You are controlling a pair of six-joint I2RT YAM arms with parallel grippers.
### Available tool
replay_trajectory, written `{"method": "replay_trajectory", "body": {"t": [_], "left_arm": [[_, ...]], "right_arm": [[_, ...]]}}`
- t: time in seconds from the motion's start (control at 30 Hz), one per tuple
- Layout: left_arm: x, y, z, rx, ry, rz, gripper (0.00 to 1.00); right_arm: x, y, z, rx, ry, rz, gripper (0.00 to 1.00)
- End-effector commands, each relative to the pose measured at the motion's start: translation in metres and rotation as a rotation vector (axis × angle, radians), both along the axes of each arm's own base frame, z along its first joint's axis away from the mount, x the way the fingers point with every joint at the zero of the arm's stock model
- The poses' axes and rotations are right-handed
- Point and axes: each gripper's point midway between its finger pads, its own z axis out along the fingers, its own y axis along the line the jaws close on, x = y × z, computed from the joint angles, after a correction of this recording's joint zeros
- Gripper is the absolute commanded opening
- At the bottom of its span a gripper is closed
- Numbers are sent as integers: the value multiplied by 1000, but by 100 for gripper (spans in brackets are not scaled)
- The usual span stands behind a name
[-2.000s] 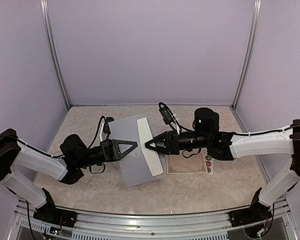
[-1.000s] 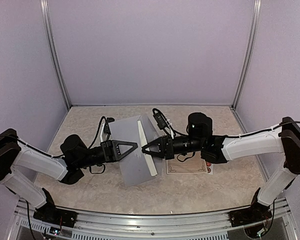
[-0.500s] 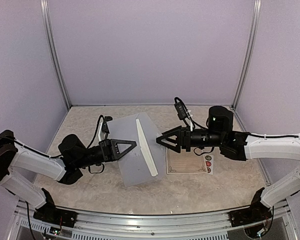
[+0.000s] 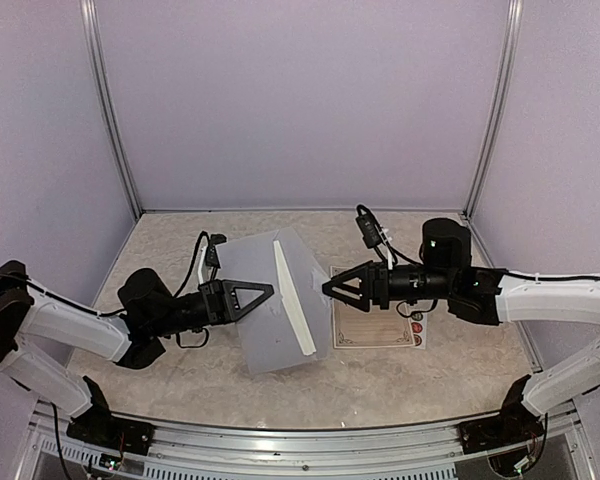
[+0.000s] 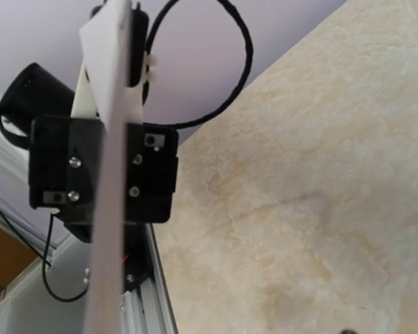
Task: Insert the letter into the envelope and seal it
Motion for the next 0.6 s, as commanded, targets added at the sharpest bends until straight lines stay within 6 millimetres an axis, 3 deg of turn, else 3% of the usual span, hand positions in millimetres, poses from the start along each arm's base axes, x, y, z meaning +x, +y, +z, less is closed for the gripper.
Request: {"method": "replay_trajectory", "body": {"t": [0.0, 0.07, 0.13, 0.2, 0.37, 0.57], "left_arm": [[13, -1, -7, 64, 12, 76, 0], [20, -2, -13, 103, 26, 113, 0], [23, -2, -13, 111, 27, 126, 0], [23, -3, -10, 105, 22, 119, 0], [18, -3, -8, 90, 17, 99, 0], [13, -4, -4, 67, 4, 73, 0]], "right_arm": [[-4, -13, 29, 48, -67, -55, 72], [-5, -17, 37, 59, -87, -69, 63], [-8, -17, 41, 58, -97, -66, 46], [-11, -12, 39, 49, -93, -45, 38], [-24, 14, 22, -5, -57, 47, 37], [-26, 36, -4, -48, 15, 103, 35]]}}
